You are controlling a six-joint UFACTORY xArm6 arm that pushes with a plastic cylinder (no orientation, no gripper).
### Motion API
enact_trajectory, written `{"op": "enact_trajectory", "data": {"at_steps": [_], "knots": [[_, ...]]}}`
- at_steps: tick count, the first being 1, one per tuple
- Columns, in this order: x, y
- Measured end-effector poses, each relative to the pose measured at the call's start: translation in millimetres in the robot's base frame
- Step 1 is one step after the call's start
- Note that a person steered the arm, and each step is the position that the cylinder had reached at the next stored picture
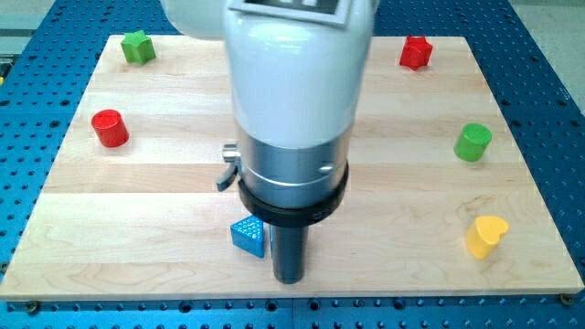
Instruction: Place the yellow heart diagonally bottom left to the green circle
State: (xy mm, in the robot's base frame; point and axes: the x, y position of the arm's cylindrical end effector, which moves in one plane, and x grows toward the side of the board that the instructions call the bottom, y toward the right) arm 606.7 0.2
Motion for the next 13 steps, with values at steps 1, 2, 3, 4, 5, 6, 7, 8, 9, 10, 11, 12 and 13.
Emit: {"op": "enact_trajectory", "data": {"at_steps": [1,2,3,4,5,6,7,8,9,10,11,12,13], "knots": [[-9,76],[6,171],[1,246],[-14,275],[-14,212],[-46,193],[-53,136],[-60,142],[-70,150],[-78,208],[-65,242],[-92,282],[-118,239]]}}
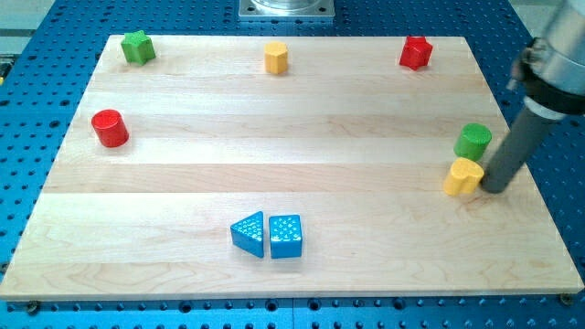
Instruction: Place the yellow heart diagonally bottom left to the green circle
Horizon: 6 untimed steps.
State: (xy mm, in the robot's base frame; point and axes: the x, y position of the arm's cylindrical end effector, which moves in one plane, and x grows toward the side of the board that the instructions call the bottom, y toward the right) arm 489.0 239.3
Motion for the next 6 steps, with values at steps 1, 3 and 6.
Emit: {"op": "enact_trajectory", "data": {"at_steps": [1,3,6], "knots": [[3,-34],[-1,-109],[-9,-199]]}}
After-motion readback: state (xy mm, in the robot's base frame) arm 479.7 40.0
